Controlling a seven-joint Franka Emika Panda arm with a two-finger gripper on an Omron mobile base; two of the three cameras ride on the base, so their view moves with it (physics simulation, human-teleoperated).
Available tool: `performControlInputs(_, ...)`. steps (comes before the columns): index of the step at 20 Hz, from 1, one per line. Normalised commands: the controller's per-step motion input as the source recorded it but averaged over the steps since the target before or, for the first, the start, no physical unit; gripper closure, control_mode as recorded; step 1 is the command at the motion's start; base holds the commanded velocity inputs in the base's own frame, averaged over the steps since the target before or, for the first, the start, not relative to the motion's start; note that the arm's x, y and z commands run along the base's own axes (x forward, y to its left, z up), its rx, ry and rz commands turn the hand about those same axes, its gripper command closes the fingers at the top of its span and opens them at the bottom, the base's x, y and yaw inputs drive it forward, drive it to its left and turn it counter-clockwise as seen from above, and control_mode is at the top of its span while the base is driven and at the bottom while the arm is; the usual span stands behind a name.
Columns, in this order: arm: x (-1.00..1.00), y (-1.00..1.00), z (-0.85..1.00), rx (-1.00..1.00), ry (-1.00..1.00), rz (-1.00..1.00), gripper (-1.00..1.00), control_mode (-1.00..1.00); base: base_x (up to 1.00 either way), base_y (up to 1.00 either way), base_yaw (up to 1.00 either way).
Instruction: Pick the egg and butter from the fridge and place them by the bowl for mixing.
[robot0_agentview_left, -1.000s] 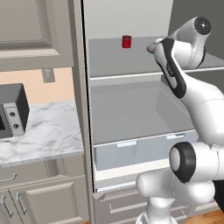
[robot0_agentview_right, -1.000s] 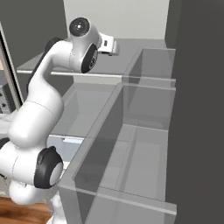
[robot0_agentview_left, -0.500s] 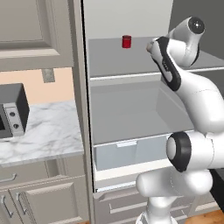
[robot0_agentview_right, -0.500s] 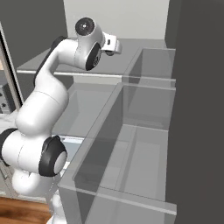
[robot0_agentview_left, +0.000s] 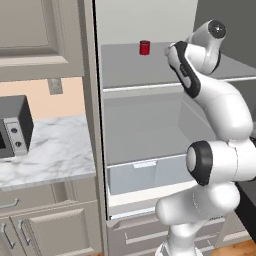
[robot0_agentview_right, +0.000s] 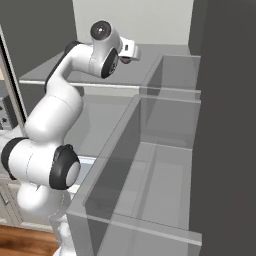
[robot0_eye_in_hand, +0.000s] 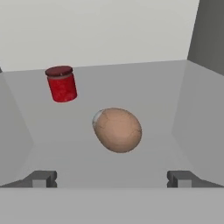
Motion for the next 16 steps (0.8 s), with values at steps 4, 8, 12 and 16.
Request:
performControlInputs(4,0.31,-0.01,-0.09,0.00,0.00,0.01,-1.00,-1.00,0.00,0.00,0.00)
performControlInputs(8,0.34,0.00,-0.02,0.00,0.00,0.00,-1.00,-1.00,0.00,0.00,0.00)
performControlInputs(12,0.35,-0.03,0.00,0.00,0.00,0.00,-1.00,-1.00,0.00,0.00,0.00)
performControlInputs(16,0.22,-0.11,0.00,0.01,0.00,0.01,-1.00,-1.00,0.00,0.00,0.00)
